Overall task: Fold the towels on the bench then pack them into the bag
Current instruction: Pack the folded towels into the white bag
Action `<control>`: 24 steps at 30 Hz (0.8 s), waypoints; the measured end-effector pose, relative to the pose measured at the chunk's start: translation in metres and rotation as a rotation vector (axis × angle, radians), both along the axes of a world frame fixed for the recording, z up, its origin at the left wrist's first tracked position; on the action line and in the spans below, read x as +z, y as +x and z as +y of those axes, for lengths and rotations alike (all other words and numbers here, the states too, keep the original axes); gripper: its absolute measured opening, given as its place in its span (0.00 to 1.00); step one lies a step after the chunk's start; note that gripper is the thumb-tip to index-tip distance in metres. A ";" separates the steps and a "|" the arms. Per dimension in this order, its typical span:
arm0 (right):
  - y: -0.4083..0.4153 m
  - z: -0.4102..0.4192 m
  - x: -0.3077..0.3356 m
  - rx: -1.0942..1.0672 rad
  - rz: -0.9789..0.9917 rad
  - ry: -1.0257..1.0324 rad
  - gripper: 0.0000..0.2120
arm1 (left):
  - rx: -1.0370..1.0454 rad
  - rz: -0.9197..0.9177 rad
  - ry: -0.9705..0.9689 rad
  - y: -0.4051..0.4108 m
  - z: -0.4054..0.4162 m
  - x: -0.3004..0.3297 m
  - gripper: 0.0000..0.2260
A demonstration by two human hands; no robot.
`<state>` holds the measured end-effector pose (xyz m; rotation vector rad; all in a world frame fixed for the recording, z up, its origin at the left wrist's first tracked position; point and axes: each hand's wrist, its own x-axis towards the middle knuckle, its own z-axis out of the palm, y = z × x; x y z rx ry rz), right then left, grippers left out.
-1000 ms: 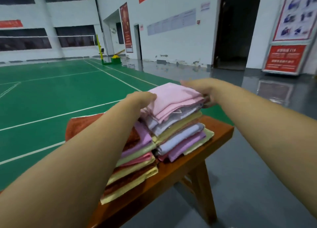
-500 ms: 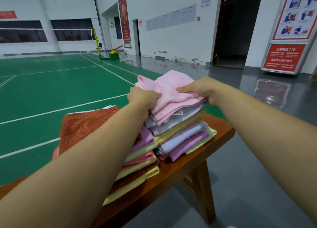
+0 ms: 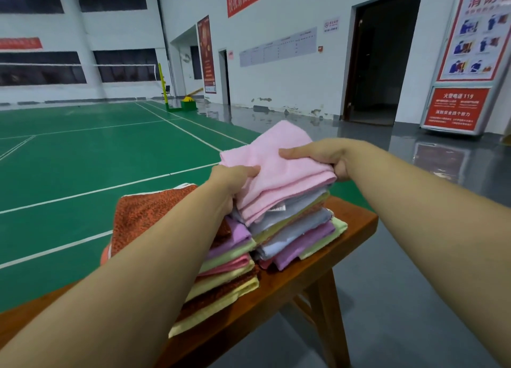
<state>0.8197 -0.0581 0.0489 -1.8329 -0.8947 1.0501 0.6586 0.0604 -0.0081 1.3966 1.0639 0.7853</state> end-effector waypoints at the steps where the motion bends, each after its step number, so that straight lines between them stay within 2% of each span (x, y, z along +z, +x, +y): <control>1: -0.001 -0.003 0.000 0.008 0.028 0.052 0.26 | -0.004 -0.021 -0.022 -0.001 0.000 0.001 0.30; 4: -0.004 -0.016 0.004 0.042 0.145 0.191 0.18 | -0.083 -0.102 -0.119 -0.003 -0.003 0.008 0.38; 6: -0.005 -0.025 0.010 0.058 0.211 0.282 0.18 | -0.189 -0.138 -0.153 -0.004 -0.006 0.016 0.41; 10: -0.003 -0.041 0.019 0.061 0.363 0.500 0.18 | -0.403 -0.261 -0.269 -0.014 -0.030 0.045 0.34; 14: -0.001 -0.062 0.016 0.089 0.493 0.678 0.18 | -0.623 -0.396 -0.407 -0.014 -0.061 0.062 0.37; 19: 0.008 -0.102 0.001 0.025 0.533 0.751 0.20 | -0.821 -0.500 -0.576 0.009 -0.100 0.046 0.41; 21: 0.018 -0.127 -0.014 -0.036 0.520 0.726 0.21 | -0.809 -0.510 -0.576 0.024 -0.115 0.033 0.36; 24: 0.033 -0.169 -0.046 -0.164 0.495 0.680 0.21 | -0.756 -0.428 -0.489 0.047 -0.137 0.006 0.31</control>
